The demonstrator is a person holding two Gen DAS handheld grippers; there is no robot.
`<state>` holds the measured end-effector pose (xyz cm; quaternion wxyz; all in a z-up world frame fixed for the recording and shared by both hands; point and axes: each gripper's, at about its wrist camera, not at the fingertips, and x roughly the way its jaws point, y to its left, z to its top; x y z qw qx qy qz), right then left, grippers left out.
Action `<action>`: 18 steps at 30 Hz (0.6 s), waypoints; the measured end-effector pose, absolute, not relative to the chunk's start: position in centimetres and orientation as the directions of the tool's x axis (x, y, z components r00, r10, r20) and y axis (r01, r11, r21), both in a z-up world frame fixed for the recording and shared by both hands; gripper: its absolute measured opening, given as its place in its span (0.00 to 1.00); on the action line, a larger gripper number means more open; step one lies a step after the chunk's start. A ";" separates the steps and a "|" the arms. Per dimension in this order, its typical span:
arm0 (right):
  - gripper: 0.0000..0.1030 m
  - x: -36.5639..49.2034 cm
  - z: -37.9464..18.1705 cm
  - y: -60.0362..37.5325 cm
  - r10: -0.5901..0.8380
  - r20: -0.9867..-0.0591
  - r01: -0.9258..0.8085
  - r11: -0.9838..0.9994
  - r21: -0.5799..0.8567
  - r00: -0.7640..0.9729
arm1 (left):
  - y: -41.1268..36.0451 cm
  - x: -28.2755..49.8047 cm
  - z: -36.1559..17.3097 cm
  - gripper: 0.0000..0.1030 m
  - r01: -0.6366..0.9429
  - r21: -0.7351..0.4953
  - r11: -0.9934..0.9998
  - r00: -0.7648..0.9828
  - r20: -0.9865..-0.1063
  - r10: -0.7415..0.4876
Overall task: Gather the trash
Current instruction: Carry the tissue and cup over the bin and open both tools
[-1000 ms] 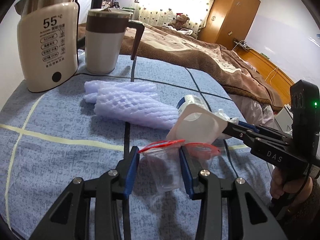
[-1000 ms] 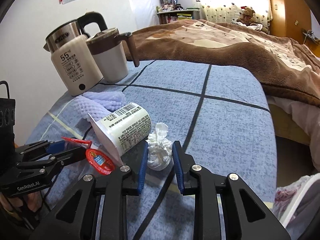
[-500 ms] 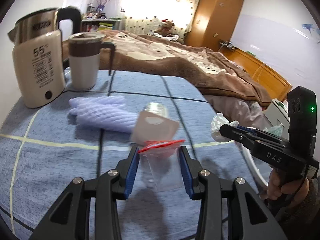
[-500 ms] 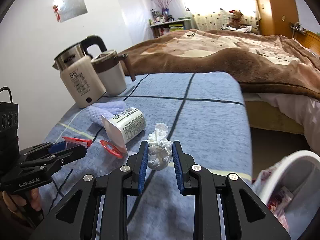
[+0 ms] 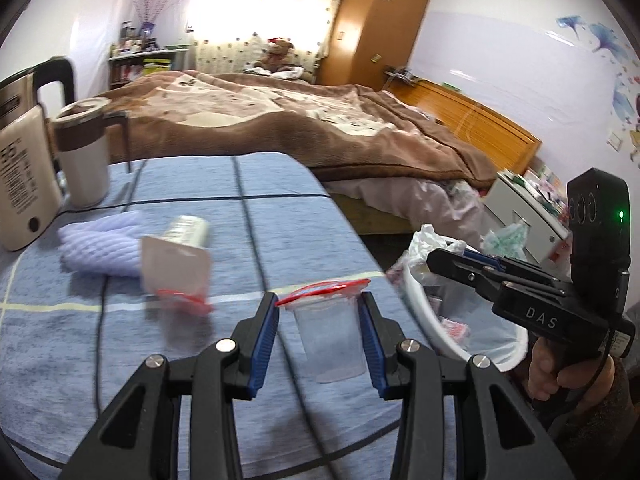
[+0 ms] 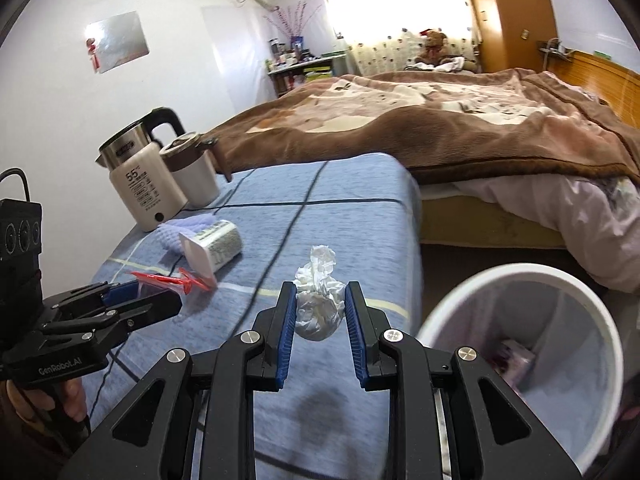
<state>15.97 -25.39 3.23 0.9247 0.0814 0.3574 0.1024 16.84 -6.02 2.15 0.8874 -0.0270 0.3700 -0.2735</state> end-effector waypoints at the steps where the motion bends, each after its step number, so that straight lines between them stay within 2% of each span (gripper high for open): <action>1: 0.25 15.7 3.3 -25.8 0.243 -0.642 -0.125 0.967 0.224 0.727 | -6.7 16.7 2.2 0.41 0.475 -0.252 0.843 0.570 -0.642 -0.513; 18: 0.25 10.1 2.9 -35.5 0.055 -0.667 0.087 0.980 0.177 0.743 | -17.8 14.7 1.8 0.41 0.623 -0.231 0.747 0.464 -0.660 -0.591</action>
